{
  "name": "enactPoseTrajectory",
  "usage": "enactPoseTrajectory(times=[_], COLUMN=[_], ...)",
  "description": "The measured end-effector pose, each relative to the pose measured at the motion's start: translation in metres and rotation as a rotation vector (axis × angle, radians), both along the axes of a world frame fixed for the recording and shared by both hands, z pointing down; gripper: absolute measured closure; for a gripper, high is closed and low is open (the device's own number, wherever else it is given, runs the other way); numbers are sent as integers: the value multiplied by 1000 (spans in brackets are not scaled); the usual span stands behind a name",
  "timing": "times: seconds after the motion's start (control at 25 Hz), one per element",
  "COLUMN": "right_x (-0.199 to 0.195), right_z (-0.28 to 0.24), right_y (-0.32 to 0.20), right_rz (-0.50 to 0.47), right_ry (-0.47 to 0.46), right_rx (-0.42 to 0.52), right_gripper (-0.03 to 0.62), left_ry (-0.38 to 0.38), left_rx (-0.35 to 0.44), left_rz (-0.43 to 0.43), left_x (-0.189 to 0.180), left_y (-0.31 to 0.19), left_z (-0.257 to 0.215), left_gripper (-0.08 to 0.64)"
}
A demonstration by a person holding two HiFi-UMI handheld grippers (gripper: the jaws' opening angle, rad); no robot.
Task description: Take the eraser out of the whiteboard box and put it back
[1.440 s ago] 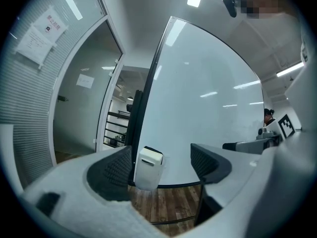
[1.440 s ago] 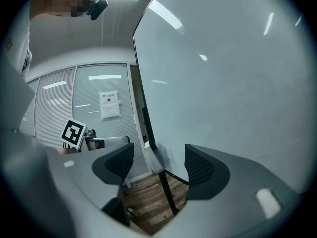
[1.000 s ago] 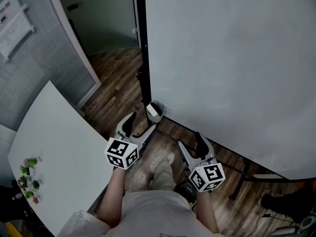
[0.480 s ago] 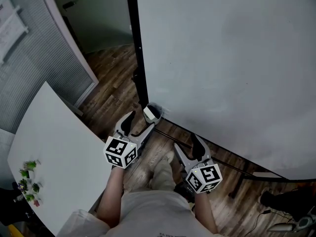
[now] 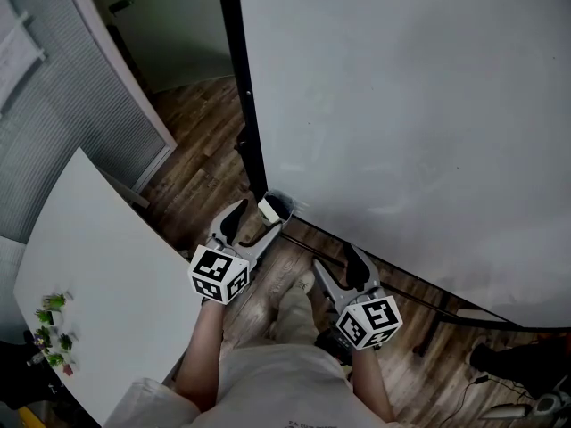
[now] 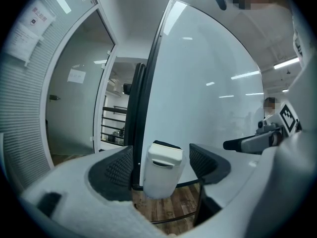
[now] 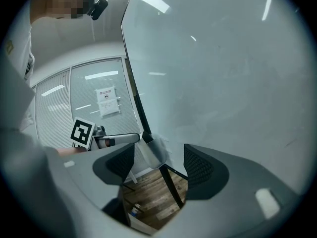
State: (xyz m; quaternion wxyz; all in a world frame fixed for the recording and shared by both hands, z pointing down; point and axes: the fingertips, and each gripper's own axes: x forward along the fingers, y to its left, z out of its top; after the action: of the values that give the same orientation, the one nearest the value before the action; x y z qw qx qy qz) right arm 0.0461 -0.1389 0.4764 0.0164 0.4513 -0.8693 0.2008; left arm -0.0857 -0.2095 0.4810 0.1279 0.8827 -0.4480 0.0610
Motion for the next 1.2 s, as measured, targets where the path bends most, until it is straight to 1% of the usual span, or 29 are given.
enactPoseTrajectory(times=[0.4,0.64,0.76,0.88,1.2], right_x=[7,8,7,7,10], right_z=[8,11,13,14,15], right_y=[-9,-10,-11,-11,-13], right_rz=[0,-8,-8,-10,-4], right_ry=[-29,-39,-45,-45,-44], right_rx=[-24,-27,-32,-35,-36], right_gripper=[282,285,285,285,285], left_ry=[5,-7,-30,-46,-56], left_rx=[11,38,45,44,58], left_rz=[35,77,91,100,118], left_x=[14,20,22,22,25], left_y=[-12,-12,-13,-14,-14], left_z=[3,3,5,7,6], left_gripper=[219,224,225,230,252])
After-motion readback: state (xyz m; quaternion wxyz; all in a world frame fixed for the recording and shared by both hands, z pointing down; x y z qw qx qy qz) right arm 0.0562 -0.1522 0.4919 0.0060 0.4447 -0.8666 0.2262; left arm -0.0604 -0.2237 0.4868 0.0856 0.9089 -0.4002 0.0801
